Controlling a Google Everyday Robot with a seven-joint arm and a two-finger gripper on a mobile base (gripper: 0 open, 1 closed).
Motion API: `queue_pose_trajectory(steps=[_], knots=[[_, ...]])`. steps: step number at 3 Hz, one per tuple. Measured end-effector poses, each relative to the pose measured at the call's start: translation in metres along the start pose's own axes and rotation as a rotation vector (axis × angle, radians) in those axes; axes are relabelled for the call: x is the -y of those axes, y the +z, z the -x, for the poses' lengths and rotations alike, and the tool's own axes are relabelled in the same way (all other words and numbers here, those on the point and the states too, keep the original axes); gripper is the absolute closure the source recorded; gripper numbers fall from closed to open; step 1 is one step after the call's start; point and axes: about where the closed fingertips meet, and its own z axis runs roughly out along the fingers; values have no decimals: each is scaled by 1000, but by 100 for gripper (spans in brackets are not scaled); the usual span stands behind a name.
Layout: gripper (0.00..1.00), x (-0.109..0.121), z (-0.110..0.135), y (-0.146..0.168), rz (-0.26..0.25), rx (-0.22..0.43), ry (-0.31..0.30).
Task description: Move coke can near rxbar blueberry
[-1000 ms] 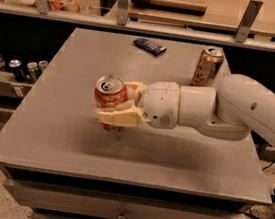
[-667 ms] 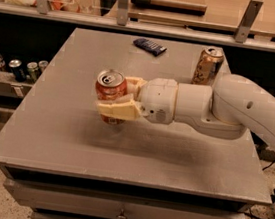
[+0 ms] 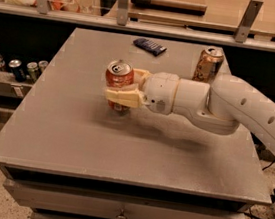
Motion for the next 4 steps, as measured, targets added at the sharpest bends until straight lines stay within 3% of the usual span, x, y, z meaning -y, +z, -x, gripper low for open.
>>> queue_pose_trajectory(steps=[1, 4], knots=[[100, 51, 24, -6, -74, -7, -64], [100, 51, 27, 0, -106, -46, -51]])
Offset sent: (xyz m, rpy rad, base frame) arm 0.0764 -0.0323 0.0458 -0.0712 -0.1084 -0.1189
